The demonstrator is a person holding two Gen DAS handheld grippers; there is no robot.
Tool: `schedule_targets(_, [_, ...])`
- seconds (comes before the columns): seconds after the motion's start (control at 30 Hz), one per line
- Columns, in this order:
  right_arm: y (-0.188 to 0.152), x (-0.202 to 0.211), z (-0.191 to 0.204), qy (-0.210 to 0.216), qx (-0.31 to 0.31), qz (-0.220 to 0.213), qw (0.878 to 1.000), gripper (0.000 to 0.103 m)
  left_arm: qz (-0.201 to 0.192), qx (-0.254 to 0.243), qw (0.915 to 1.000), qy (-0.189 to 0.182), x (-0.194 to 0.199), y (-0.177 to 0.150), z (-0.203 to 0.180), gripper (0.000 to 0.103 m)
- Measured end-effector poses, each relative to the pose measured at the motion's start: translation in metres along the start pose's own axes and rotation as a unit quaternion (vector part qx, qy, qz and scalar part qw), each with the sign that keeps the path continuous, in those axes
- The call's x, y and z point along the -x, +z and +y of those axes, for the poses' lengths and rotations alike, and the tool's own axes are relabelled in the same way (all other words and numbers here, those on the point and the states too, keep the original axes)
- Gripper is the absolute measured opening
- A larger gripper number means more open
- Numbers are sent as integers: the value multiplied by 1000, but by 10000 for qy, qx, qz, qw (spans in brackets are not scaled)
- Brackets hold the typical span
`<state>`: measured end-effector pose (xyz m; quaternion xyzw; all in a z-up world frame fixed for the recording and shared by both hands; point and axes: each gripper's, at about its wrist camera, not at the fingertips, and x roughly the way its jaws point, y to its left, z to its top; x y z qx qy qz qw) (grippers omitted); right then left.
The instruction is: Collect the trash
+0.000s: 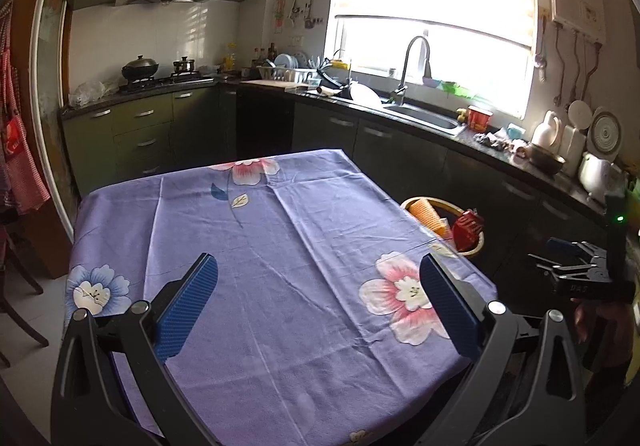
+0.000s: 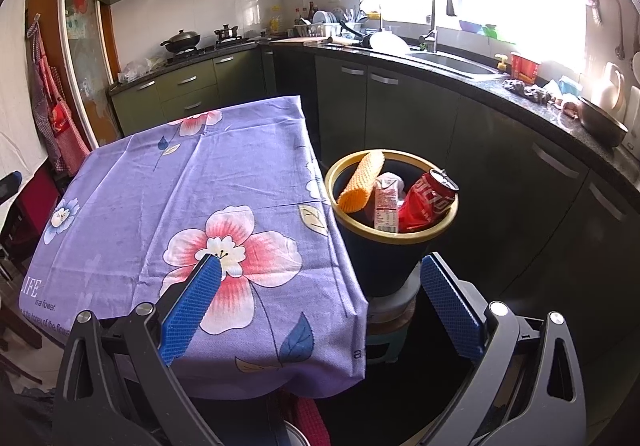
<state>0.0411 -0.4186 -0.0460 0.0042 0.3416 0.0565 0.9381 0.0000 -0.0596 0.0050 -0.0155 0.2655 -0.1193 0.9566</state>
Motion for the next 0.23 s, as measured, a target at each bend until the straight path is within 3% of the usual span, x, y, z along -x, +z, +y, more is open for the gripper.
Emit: schedule_targets(0.23, [26, -32, 12, 223, 128, 123, 9996, 98, 675, 211, 9969, 337, -52, 11, 33, 96])
